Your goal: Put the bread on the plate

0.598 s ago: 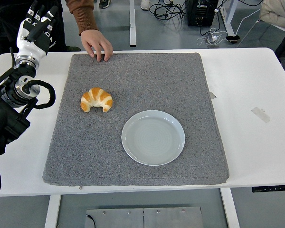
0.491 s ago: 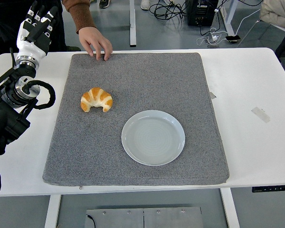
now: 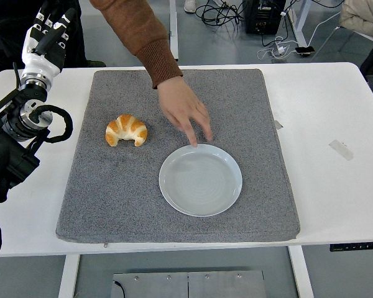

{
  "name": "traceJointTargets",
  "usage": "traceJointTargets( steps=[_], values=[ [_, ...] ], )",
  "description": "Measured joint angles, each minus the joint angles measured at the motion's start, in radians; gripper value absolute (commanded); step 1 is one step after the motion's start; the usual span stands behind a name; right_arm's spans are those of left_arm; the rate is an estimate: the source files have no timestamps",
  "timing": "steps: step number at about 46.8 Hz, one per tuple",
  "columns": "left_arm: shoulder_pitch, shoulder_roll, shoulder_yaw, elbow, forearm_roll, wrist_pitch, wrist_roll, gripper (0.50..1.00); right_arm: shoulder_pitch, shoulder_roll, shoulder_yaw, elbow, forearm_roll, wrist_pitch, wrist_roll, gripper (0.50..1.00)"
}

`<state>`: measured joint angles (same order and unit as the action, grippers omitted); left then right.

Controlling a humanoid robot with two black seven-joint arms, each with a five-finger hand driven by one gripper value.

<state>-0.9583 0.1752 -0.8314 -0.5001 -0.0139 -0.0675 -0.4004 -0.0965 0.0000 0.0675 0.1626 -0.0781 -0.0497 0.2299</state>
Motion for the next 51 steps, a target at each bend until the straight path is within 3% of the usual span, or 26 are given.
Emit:
traceJointTargets(
  steps=[51],
  values=[
    [-0.007, 0.008, 0.003, 0.001, 0.011, 0.001, 0.002, 0.977, 0.000, 0.000, 0.000, 0.000, 0.000, 0.000, 0.000, 1.000]
  ],
)
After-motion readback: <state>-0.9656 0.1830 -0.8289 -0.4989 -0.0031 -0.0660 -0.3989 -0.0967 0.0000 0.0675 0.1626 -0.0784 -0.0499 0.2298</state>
